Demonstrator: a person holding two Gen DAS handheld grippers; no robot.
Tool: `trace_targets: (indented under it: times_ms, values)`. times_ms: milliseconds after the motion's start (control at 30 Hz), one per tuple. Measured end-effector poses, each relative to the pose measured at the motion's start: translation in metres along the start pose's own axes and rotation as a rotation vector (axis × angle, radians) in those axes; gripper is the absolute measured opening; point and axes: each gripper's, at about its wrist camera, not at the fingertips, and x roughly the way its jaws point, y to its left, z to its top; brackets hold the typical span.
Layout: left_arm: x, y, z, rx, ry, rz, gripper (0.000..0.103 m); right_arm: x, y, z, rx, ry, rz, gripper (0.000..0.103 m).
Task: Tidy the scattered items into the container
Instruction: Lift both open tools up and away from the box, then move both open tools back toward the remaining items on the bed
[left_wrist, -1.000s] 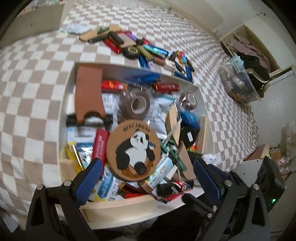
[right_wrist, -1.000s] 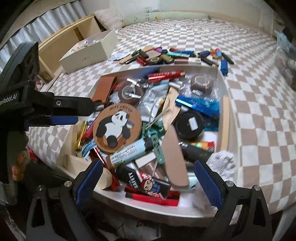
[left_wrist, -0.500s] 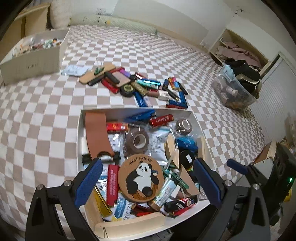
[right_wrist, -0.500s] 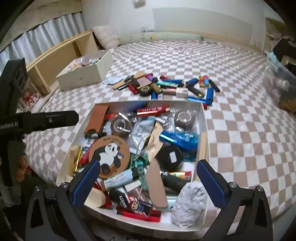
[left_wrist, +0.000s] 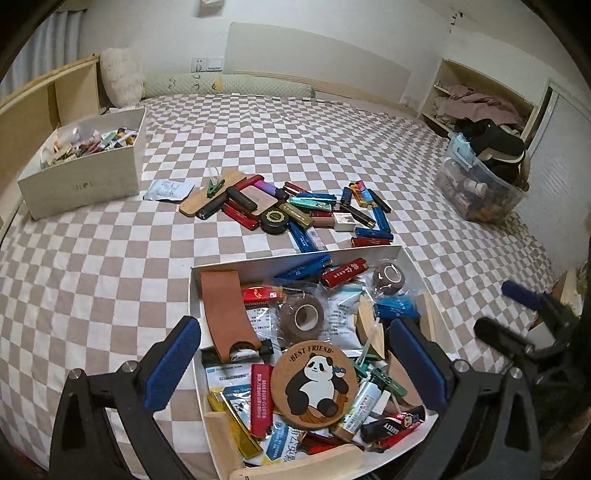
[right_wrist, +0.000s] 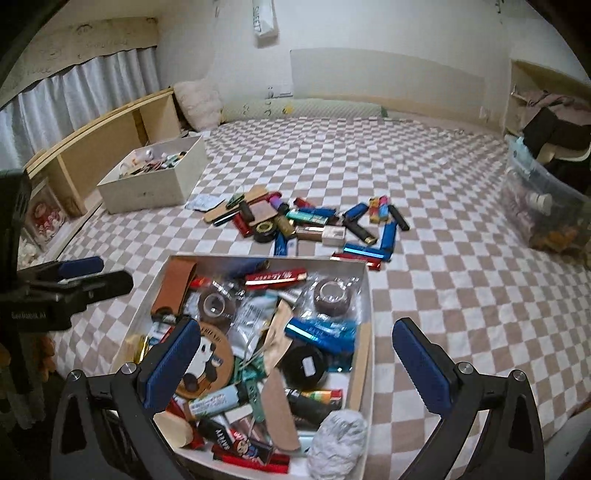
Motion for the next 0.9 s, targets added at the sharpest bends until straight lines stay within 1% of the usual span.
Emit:
trace_targets:
  times_ms: [167,600,767,900]
  values:
    - [0.002,-0.001,0.001,0.015,0.001,0.017,0.103,0.003,-0.005,0.005,0.003,-0.010,-0.011,0.103]
    - [0.013,0.006,0.009,0.001,0.029,0.044,0.103,0.016,-0.011,0.016,0.011,-0.012,-0.003,0.103]
    - [0.019,0.014,0.013,-0.006,0.030,0.070,0.103,0.023,-0.017,0.023,0.026,-0.010,-0.001,0.103]
    - [0.022,0.023,0.020,-0.022,0.029,0.076,0.103,0.029,-0.023,0.028,0.037,-0.002,0.001,0.103]
